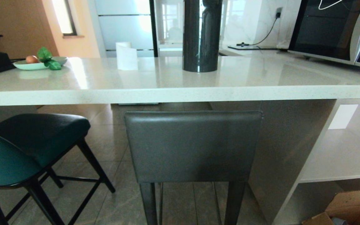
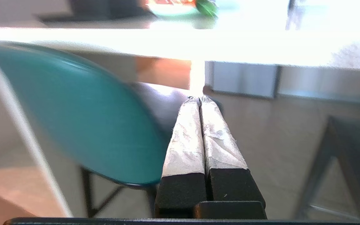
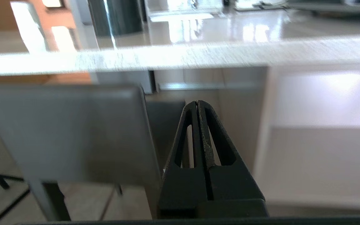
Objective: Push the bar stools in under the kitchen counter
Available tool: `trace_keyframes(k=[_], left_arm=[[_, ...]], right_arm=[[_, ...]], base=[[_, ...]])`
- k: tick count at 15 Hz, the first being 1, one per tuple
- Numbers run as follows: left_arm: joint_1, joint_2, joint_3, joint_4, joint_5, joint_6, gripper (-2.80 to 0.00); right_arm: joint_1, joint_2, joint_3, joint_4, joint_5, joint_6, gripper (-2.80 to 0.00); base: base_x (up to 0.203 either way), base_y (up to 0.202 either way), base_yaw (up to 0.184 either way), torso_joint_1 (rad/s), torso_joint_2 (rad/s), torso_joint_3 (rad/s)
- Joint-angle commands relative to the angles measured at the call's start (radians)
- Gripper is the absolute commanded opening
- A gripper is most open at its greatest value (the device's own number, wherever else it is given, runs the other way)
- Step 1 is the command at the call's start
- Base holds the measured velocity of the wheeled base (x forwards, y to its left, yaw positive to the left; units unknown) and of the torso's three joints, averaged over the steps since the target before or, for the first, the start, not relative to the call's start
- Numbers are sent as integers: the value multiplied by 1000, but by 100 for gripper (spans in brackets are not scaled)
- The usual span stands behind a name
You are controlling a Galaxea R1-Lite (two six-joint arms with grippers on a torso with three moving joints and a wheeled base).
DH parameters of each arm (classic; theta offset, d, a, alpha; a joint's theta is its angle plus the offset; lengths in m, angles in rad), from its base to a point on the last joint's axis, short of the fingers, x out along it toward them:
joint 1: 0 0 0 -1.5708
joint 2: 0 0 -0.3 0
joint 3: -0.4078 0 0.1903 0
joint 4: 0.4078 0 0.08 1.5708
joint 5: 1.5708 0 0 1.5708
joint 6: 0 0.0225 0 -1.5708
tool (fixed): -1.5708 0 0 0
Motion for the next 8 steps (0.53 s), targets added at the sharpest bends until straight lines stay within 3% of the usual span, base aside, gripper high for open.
trace_keyframes(k=[1, 3, 5, 6, 8], left_arm=[[68, -234, -21, 109, -23, 30, -280], [83, -417, -22, 269, -51, 56, -280], [111, -603, -21, 499, -99, 49, -280], [133, -679, -22, 593, -158, 41, -280], [154, -832, -24, 790, -338, 30, -280]], right_arm=[[-48, -201, -58, 213, 24, -4, -280], [-69, -340, -67, 334, 68, -20, -280], [-78, -459, -73, 503, 84, -25, -280], [-80, -503, -62, 562, 94, -31, -280], [-80, -519, -11, 596, 110, -47, -280]], base=[[0, 0, 0, 0, 0, 0], [0, 0, 0, 0, 0, 0], [0, 0, 0, 0, 0, 0], [0, 0, 0, 0, 0, 0], [0, 0, 0, 0, 0, 0]])
